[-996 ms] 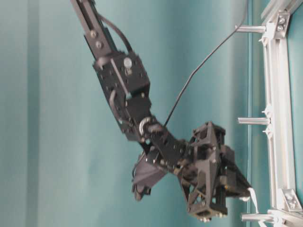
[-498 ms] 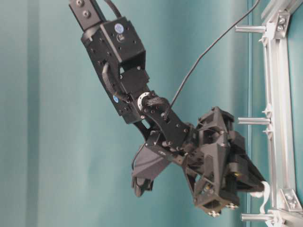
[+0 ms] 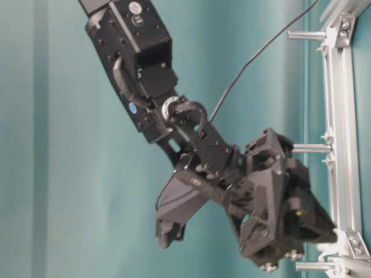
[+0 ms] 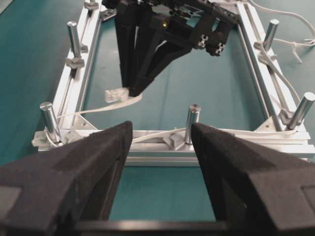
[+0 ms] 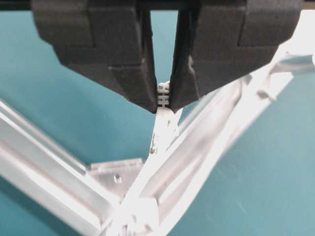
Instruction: Move the cable alternately left and right between 8 pins so it hooks onto each one.
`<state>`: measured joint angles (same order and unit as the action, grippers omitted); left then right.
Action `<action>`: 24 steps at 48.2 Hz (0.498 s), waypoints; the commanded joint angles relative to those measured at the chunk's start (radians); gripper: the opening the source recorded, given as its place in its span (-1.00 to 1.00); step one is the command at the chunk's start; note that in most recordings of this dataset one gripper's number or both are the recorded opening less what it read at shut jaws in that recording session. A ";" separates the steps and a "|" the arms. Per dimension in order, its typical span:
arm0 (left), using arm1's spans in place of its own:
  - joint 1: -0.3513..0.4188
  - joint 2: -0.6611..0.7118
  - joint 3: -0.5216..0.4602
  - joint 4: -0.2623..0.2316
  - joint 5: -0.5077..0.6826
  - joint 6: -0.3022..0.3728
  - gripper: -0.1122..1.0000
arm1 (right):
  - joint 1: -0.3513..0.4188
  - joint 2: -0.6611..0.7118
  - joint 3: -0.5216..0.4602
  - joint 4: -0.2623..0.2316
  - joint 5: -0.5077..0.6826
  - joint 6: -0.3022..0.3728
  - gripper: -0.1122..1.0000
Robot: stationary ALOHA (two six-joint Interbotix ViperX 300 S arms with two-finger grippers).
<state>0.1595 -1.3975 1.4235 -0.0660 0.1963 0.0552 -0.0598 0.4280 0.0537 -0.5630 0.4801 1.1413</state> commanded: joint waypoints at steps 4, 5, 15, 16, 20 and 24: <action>-0.003 0.006 -0.012 0.003 -0.005 0.005 0.35 | 0.020 -0.075 0.032 -0.003 -0.009 0.002 -0.62; -0.003 0.008 -0.012 0.003 -0.005 0.005 0.35 | 0.021 -0.078 0.038 -0.003 -0.011 0.002 -0.62; -0.003 0.008 -0.012 0.003 -0.005 0.005 0.35 | 0.028 -0.117 0.094 -0.003 -0.026 0.000 -0.62; -0.003 0.006 -0.012 0.003 -0.003 0.005 0.35 | 0.028 -0.123 0.103 -0.003 -0.026 0.000 -0.62; -0.003 0.008 -0.011 0.003 -0.003 0.005 0.35 | 0.028 -0.144 0.132 -0.003 -0.026 0.000 -0.62; -0.003 0.008 -0.012 0.003 -0.003 0.005 0.35 | 0.028 -0.166 0.166 -0.003 -0.026 0.000 -0.62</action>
<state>0.1580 -1.3975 1.4235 -0.0660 0.1979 0.0552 -0.0430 0.3221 0.2056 -0.5630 0.4602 1.1413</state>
